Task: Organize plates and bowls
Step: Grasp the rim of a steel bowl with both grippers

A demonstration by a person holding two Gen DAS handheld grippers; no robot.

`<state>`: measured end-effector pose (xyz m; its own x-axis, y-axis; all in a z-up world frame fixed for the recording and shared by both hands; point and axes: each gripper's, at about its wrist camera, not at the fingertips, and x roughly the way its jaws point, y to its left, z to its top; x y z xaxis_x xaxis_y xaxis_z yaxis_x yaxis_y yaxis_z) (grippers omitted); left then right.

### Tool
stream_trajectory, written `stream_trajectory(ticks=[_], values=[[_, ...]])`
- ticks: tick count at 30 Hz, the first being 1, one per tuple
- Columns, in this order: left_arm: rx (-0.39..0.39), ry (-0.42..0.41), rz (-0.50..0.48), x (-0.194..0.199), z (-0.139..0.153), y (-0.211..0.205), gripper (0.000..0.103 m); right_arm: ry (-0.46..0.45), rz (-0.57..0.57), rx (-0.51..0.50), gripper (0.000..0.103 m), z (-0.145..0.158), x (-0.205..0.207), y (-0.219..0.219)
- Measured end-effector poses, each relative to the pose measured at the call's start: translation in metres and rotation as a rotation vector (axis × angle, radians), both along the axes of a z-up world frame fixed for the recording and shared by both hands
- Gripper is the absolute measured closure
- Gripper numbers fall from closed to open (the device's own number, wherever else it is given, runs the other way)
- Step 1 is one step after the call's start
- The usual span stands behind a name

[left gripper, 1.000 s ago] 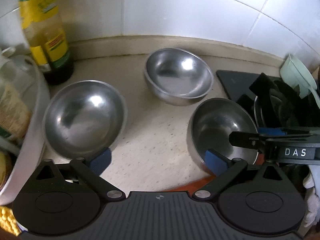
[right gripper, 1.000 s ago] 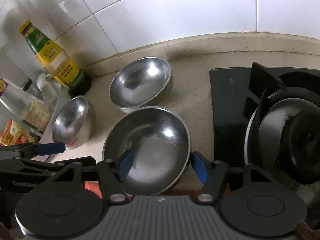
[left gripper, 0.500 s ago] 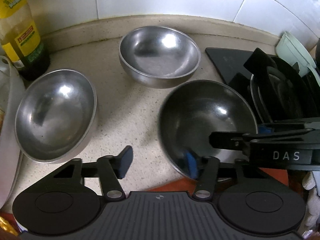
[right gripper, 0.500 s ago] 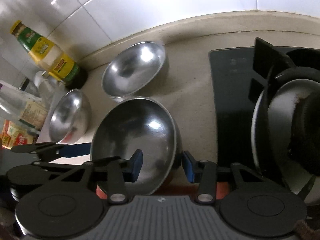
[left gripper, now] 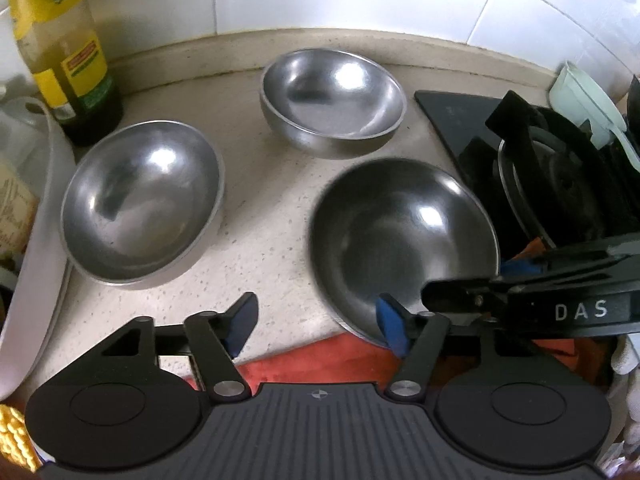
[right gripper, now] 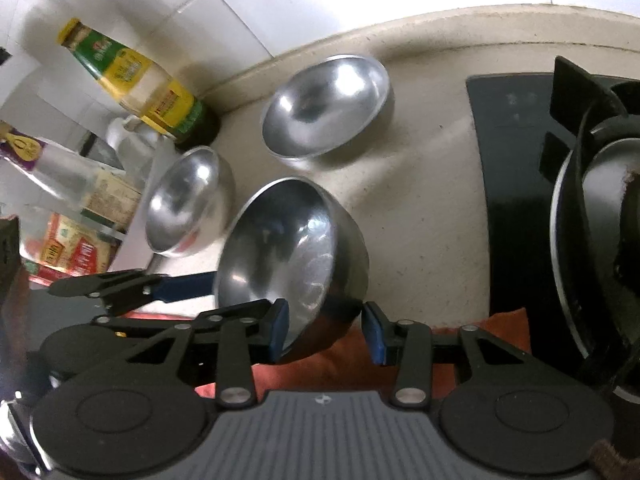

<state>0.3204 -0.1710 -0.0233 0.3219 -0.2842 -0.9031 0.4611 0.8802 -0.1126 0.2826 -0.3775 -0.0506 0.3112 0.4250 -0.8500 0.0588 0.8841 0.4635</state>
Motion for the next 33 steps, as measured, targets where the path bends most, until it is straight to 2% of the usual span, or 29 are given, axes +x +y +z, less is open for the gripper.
stream_trajectory(ticks=[2, 4, 13, 15, 17, 18, 22, 24, 28, 33], values=[[-0.014, -0.016, 0.016, -0.001, 0.005, 0.009, 0.02, 0.034, -0.001, -0.003, 0.064, -0.003, -0.001, -0.002], [-0.018, -0.03, 0.037, 0.0, 0.01, 0.017, 0.018, 0.036, 0.005, -0.013, 0.063, 0.0, -0.005, -0.003], [-0.04, -0.027, 0.166, 0.001, 0.021, 0.062, 0.017, -0.063, 0.043, -0.137, 0.059, 0.042, -0.011, -0.012], [-0.077, -0.01, 0.174, 0.001, 0.023, 0.067, 0.017, -0.082, 0.066, -0.16, 0.059, 0.048, -0.008, -0.007], [-0.132, 0.045, 0.158, 0.001, 0.02, 0.068, 0.017, -0.093, 0.085, -0.166, 0.059, 0.051, -0.005, -0.003], [-0.134, 0.061, 0.155, 0.001, 0.017, 0.065, 0.017, -0.099, 0.092, -0.167, 0.059, 0.052, -0.003, -0.001], [-0.069, 0.0, 0.178, -0.005, 0.021, 0.062, 0.015, -0.142, 0.123, -0.167, 0.059, 0.06, 0.01, 0.011], [-0.061, -0.032, 0.208, -0.005, 0.027, 0.067, 0.015, -0.169, 0.165, -0.177, 0.059, 0.064, 0.019, 0.022], [-0.071, -0.073, 0.316, -0.003, 0.034, 0.084, 0.014, -0.213, 0.247, -0.182, 0.059, 0.067, 0.045, 0.049], [-0.041, -0.094, 0.458, 0.005, 0.028, 0.096, 0.014, -0.281, 0.36, -0.187, 0.059, 0.063, 0.078, 0.088]])
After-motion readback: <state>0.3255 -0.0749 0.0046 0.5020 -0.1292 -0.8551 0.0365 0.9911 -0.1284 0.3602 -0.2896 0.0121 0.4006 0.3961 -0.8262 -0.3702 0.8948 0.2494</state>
